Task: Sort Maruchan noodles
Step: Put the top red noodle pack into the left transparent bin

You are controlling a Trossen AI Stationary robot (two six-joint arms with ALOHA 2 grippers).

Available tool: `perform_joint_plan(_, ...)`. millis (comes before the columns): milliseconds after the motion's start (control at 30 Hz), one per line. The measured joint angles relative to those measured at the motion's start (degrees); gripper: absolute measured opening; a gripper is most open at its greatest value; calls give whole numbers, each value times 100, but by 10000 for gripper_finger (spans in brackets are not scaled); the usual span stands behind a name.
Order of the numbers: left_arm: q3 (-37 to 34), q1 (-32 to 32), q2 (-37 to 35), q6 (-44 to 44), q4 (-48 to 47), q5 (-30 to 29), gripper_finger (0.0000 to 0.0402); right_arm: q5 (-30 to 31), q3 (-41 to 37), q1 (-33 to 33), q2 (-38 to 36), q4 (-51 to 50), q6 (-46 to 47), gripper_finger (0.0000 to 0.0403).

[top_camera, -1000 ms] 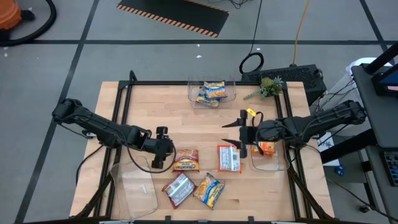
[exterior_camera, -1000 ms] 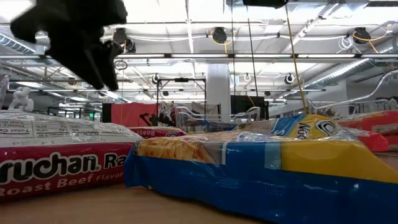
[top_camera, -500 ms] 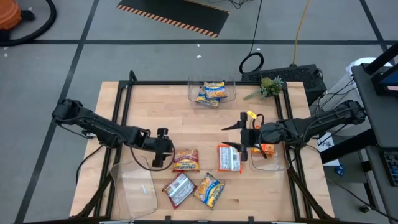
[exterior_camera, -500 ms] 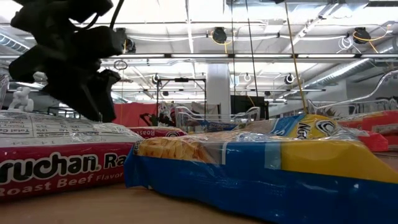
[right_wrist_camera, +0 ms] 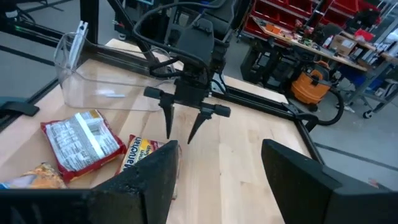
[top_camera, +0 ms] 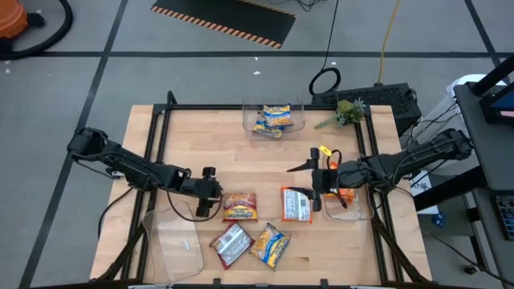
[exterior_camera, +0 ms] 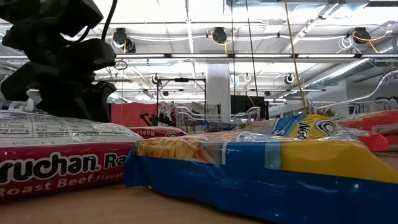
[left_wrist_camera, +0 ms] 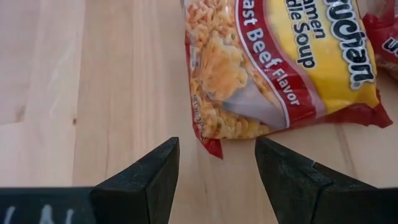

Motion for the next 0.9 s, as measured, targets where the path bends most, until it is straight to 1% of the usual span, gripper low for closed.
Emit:
perform_joint_plan(100, 0, 0, 65, 2, 25, 6, 217, 6, 0, -2, 0, 5, -81, 226)
perform_joint_plan(200, -10, 22, 206, 55, -32, 188, 217, 14, 0, -4, 0, 61, -176, 226)
perform_joint_plan(433, -3, 153, 789, 244, 536, 318, 217, 14, 0, -4, 0, 186, -317, 226)
perform_joint_plan(533, 8, 202, 940, 274, 732, 336, 217, 12, 0, -4, 0, 217, -328, 226)
perform_joint_plan(667, 11, 205, 970, 475, 827, 326, 215, 12, 0, -4, 0, 221, -393, 226)
perform_joint_plan(767, 7, 205, 979, 641, 911, 328, 195, 12, 0, -4, 0, 220, -449, 226)
perform_joint_plan(833, 6, 205, 985, 734, 962, 329, 166, 12, 0, -4, 0, 219, -447, 226)
perform_joint_plan(900, 0, 205, 995, 802, 1039, 306, 126, 12, 0, -4, 0, 219, -418, 226)
